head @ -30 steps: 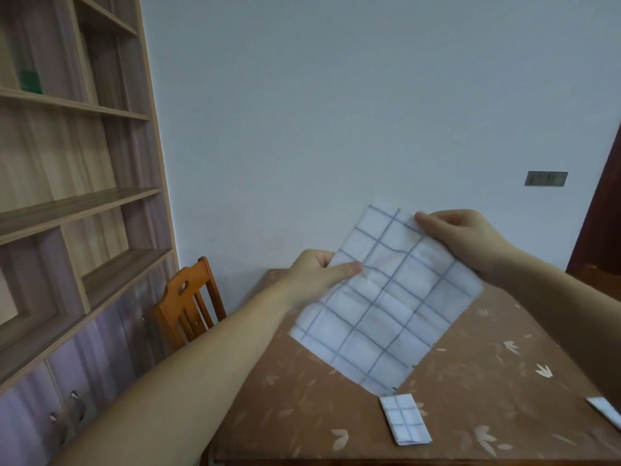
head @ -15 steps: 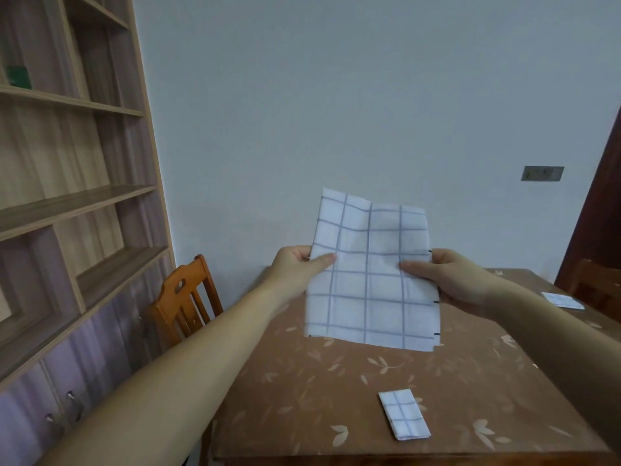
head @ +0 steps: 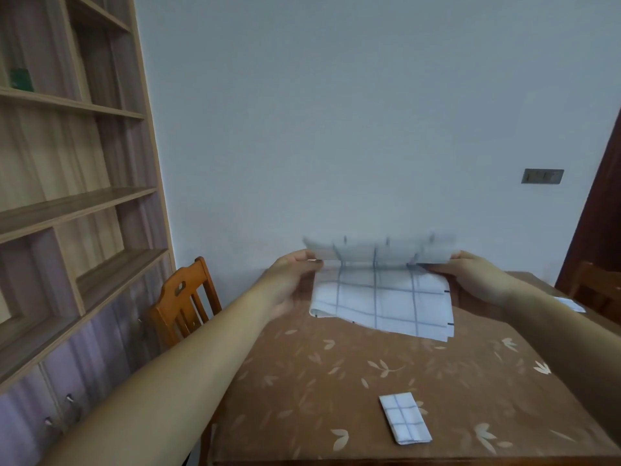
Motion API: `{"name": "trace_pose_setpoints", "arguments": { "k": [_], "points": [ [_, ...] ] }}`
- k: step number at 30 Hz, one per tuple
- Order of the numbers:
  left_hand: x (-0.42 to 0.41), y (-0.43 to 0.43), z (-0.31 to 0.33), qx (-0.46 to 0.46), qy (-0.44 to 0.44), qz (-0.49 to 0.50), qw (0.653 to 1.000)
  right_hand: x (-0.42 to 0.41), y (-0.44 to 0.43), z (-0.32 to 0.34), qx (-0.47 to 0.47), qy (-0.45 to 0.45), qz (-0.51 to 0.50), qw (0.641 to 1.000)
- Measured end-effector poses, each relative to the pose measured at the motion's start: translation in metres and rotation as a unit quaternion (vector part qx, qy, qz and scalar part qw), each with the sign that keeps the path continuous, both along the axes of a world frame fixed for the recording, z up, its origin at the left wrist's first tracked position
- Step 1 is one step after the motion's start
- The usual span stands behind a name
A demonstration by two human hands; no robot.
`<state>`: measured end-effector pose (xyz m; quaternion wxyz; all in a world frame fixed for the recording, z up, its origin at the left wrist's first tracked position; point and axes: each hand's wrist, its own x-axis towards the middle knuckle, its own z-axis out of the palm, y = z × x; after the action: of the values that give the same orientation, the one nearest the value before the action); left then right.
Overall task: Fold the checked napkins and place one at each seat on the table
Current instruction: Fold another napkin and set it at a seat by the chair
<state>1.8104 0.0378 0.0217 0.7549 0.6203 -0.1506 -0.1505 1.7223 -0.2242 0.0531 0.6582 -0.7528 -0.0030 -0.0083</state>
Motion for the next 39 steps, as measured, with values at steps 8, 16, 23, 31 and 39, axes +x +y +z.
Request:
{"name": "trace_pose_setpoints", "arguments": {
  "k": [8, 16, 23, 31, 39],
  "points": [
    [-0.004, -0.001, 0.005, -0.010, -0.002, -0.024, 1.000, -0.004, -0.006, 0.002, -0.036, -0.008, 0.028, 0.999],
    [-0.009, -0.007, 0.008, 0.055, 0.019, 0.000, 0.998, -0.005, -0.004, 0.003, -0.033, -0.048, 0.012, 0.998],
    [-0.011, -0.009, 0.003, 0.067, -0.011, -0.024, 0.997, -0.010, -0.007, 0.004, -0.014, -0.025, 0.035, 0.999],
    [-0.012, -0.008, 0.004, 0.057, 0.038, 0.001, 0.998, -0.008, -0.005, 0.006, -0.025, -0.048, 0.025, 0.998],
    [-0.019, -0.004, 0.004, 0.144, -0.033, -0.070, 0.986, -0.006, -0.011, 0.001, -0.048, -0.082, -0.023, 0.995]
  ]
}}
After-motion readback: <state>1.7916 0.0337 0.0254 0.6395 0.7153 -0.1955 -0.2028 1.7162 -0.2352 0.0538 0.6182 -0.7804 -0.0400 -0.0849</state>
